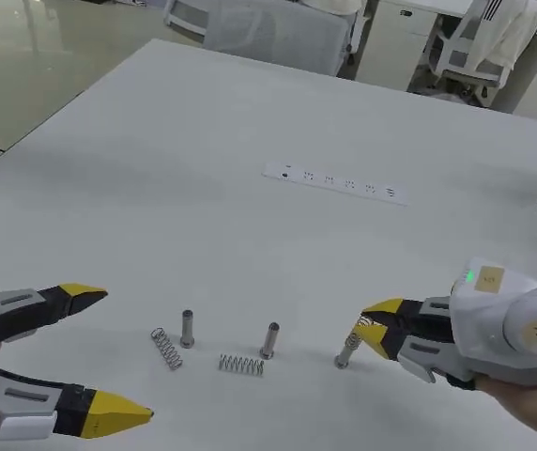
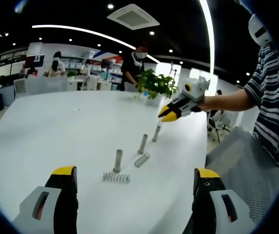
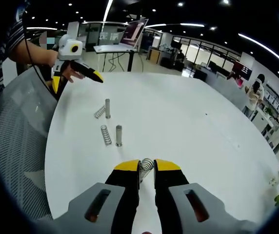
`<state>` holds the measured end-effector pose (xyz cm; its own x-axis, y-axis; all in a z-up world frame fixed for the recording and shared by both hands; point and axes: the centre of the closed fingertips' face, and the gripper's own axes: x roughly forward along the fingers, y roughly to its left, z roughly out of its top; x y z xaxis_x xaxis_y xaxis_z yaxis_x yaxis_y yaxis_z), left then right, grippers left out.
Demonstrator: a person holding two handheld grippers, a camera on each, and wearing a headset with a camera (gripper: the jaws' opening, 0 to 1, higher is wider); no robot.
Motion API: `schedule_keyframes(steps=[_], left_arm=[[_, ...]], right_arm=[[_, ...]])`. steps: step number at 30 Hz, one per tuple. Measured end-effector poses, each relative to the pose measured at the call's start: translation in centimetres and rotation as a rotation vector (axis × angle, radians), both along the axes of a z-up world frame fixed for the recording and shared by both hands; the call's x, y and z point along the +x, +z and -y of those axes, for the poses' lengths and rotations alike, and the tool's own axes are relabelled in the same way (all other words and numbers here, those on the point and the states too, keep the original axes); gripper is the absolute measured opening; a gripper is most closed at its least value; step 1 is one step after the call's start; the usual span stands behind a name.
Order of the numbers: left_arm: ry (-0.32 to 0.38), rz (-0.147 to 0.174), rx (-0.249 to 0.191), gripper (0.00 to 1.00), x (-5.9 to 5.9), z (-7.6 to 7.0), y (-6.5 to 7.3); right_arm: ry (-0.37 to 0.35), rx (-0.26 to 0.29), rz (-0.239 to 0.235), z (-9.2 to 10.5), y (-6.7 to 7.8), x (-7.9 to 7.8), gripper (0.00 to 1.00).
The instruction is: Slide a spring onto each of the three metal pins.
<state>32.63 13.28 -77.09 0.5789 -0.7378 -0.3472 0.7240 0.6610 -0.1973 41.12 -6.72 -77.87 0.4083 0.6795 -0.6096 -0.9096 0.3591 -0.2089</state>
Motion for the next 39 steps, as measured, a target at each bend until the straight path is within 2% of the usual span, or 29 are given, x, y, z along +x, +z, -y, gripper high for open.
schedule_keyframes(steps=[9, 15, 22, 30, 32, 35, 39], left_arm=[[0.007, -0.003, 0.000, 0.96, 0.0, -0.2, -0.1], [0.008, -0.001, 0.000, 0.96, 0.1, -0.1, 0.0], [0.004, 0.005, -0.005, 0.96, 0.2, 0.1, 0.3], [0.001, 0.003, -0.005, 0.95, 0.3, 0.1, 0.4], [0.001, 0.005, -0.006, 0.95, 0.3, 0.2, 0.5], [0.003, 0.006, -0.009, 0.95, 0.4, 0.2, 0.5], [-0.002, 0.006, -0.008, 0.95, 0.4, 0.4, 0.7]], right_arm=[[0.017, -0.046, -0.020, -0.2, -1.8, 0.1, 0.08], [0.011, -0.068, -0.051, 0.1, -3.2, 0.2, 0.08], [0.010, -0.070, -0.067, 0.1, -3.6, 0.0, 0.08], [-0.003, -0.065, -0.109, 0.1, -3.9, -0.1, 0.09], [-0.003, -0.066, -0.101, 0.1, -3.8, -0.1, 0.10], [-0.015, -0.054, -0.121, 0.1, -3.7, 0.0, 0.14], [-0.015, -0.046, -0.104, 0.1, -2.8, 0.0, 0.15]])
